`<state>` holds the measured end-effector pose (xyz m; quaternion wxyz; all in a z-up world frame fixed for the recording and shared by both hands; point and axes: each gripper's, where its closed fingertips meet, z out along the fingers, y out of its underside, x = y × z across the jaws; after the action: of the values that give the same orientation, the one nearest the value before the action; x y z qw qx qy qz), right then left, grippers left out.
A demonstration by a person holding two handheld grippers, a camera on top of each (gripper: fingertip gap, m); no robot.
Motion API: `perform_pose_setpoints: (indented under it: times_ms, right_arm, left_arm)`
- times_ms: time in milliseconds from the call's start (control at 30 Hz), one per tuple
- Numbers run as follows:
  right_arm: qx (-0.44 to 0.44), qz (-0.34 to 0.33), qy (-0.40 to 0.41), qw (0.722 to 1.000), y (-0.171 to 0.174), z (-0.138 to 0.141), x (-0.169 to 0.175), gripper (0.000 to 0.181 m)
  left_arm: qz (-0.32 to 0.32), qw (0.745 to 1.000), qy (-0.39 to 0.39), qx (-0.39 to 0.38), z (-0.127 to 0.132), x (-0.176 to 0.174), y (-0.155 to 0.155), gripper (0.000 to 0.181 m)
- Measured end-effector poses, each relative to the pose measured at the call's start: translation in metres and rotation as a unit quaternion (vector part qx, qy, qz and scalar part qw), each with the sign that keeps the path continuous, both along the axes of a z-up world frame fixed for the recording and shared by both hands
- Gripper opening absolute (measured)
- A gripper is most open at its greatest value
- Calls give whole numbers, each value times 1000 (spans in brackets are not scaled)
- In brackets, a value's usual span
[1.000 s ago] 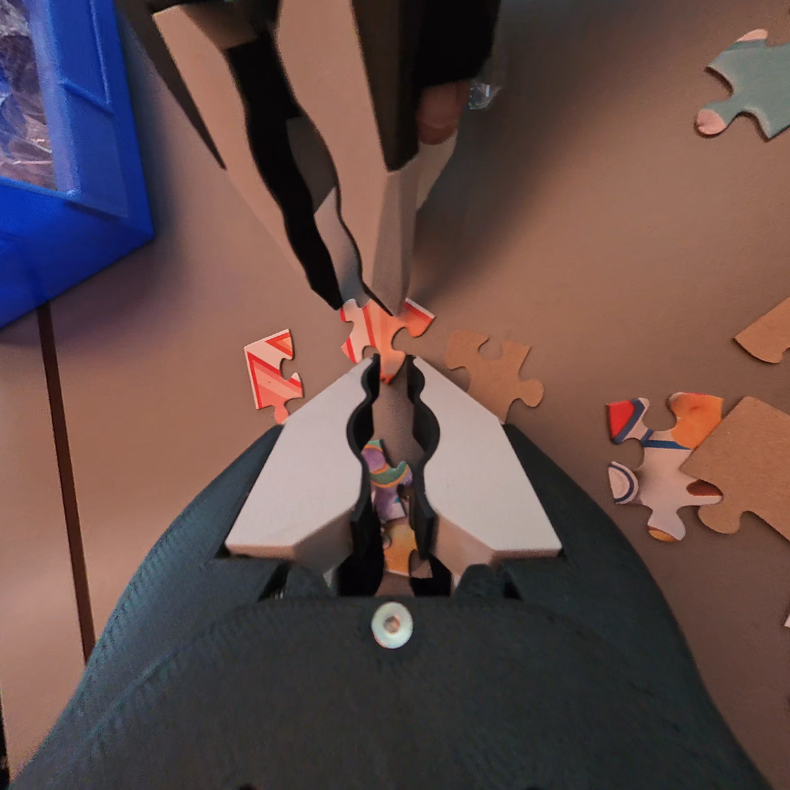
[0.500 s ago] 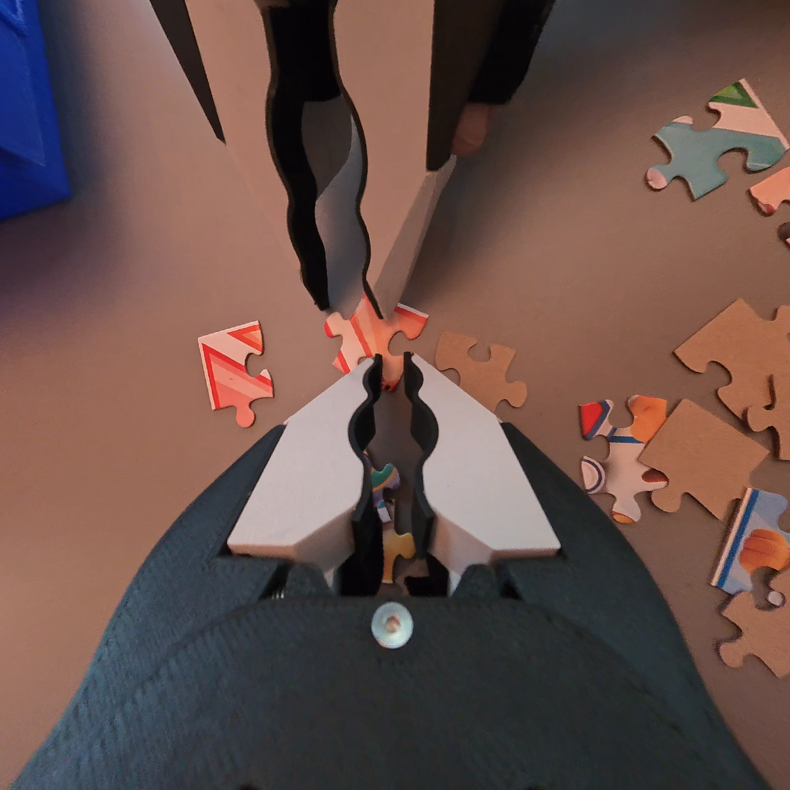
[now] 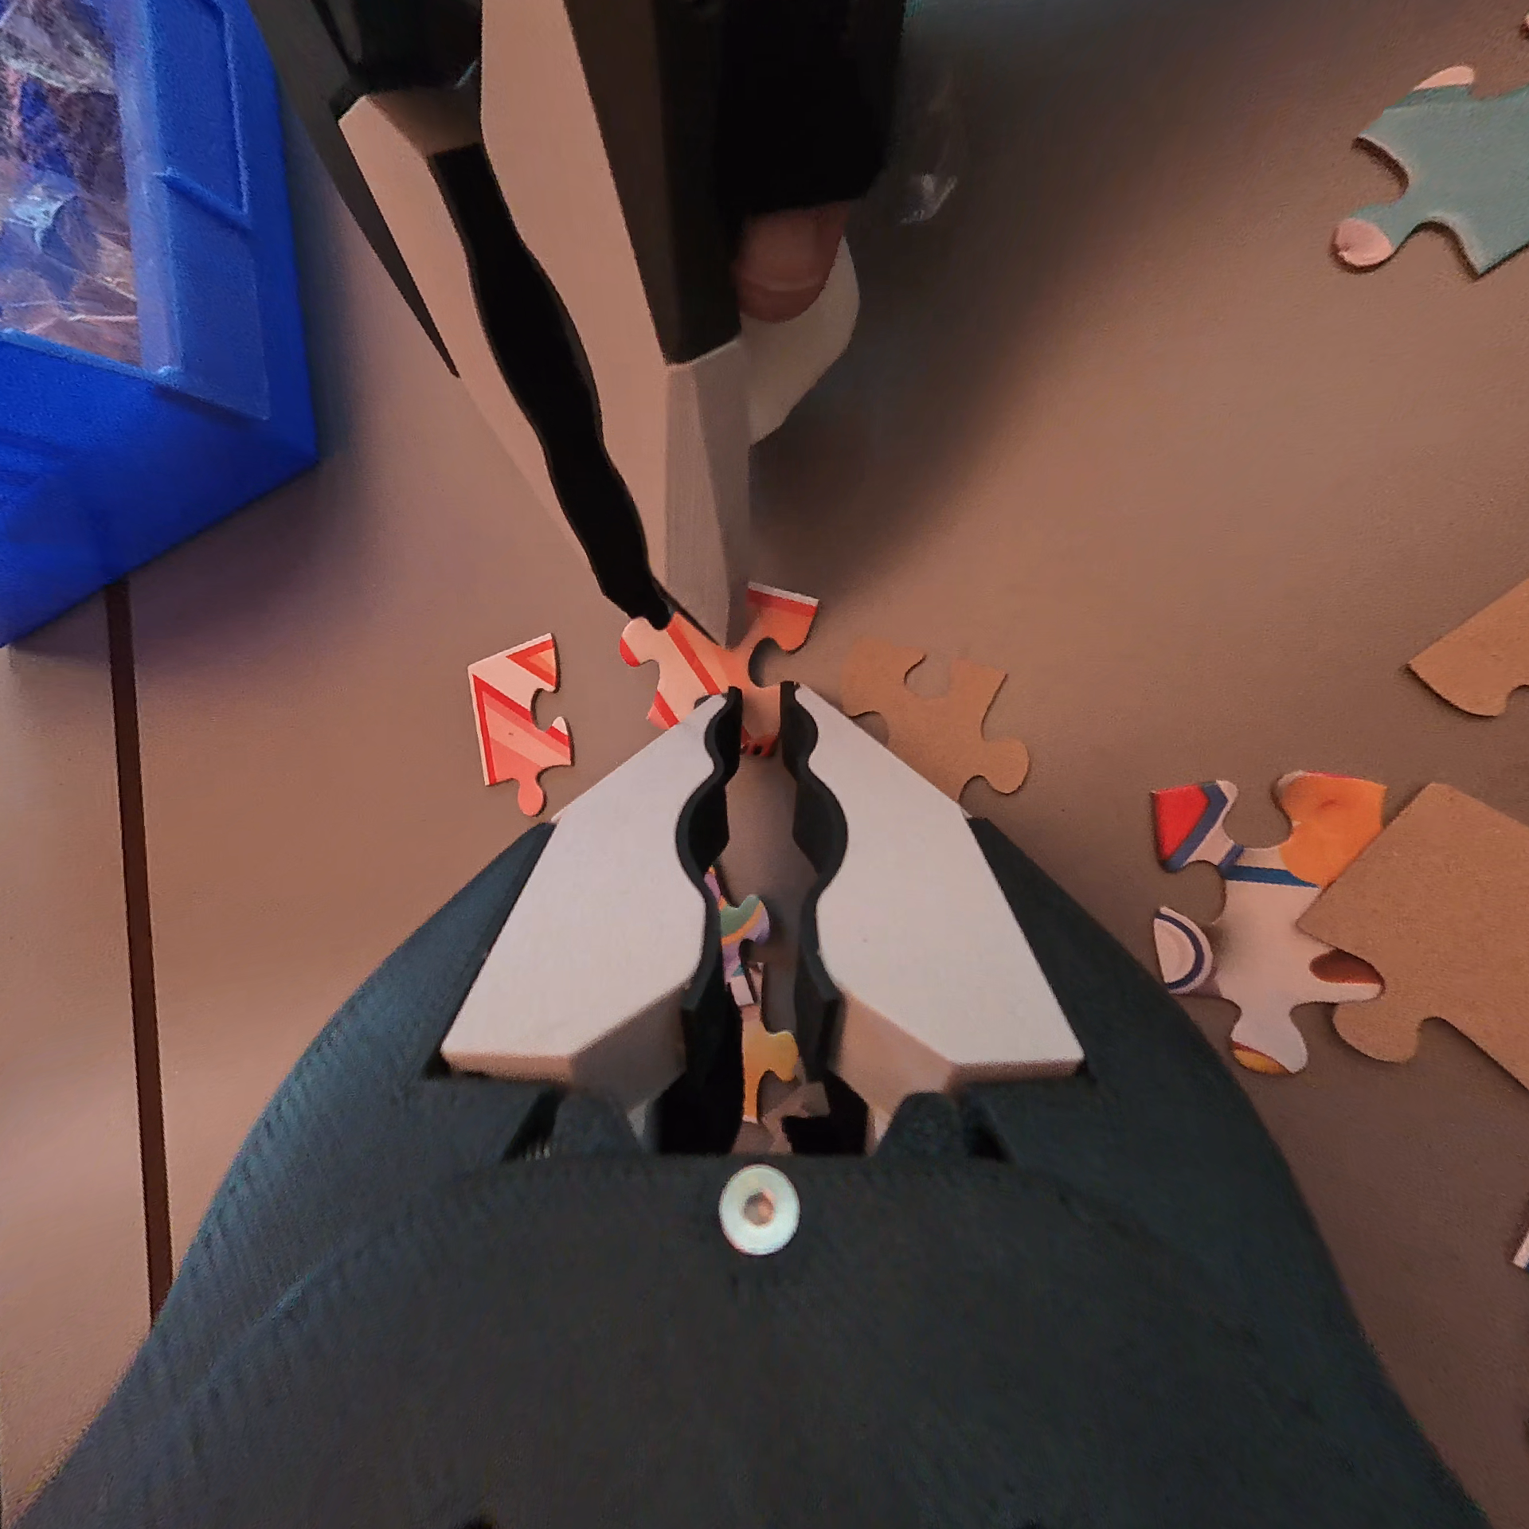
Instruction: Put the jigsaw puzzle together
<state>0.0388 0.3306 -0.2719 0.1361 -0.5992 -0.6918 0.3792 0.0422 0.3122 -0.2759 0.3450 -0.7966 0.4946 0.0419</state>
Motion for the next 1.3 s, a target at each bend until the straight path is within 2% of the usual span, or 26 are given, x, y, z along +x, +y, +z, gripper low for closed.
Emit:
perform_pose_setpoints:
  times_ms: [100,200,300,367,500,600,667,733,900,1000,1100,1300]
  right_arm:
    - [7,2,6,1000,0,4,-4,11]
    - [27,9,-1,1000,-4,4,-10,7]
    - [45,10,-5,999,-1,5,-14,7]
    - [60,5,-10,998,6,5,-15,7]
    - [100,7,-25,995,23,5,-16,8]
    - [136,20,-50,989,36,2,-19,8]
    - [171,35,-73,982,45,-4,-20,0]
    - [162,59,-62,983,38,-4,-27,0]
    - [189,56,-65,978,39,-4,-29,0]
    - [193,59,-71,977,35,0,-22,8]
    - [166,70,-98,979,26,-5,-12,35]
    - [157,64,-87,982,25,-6,-12,35]
  left_arm:
    - [7,1000,-6,0,2,-2,1,6]
    - [13,998,-60,-7,19,-5,5,12]
    - [40,993,-113,-12,37,-23,22,10]
    - [61,987,-144,-33,40,-33,35,8]
    - [81,986,-138,-49,33,-43,57,3]
    - [92,989,-88,-79,9,-52,63,0]
    - [95,988,-86,-87,0,-53,65,0]
    - [94,987,-102,-82,-1,-50,66,0]
    - [93,987,-114,-71,-1,-50,66,0]
    - [91,987,-115,-69,-1,-50,65,0]
    - [88,987,-115,-71,0,-48,64,0]
    - [86,988,-111,-69,0,-46,63,0]
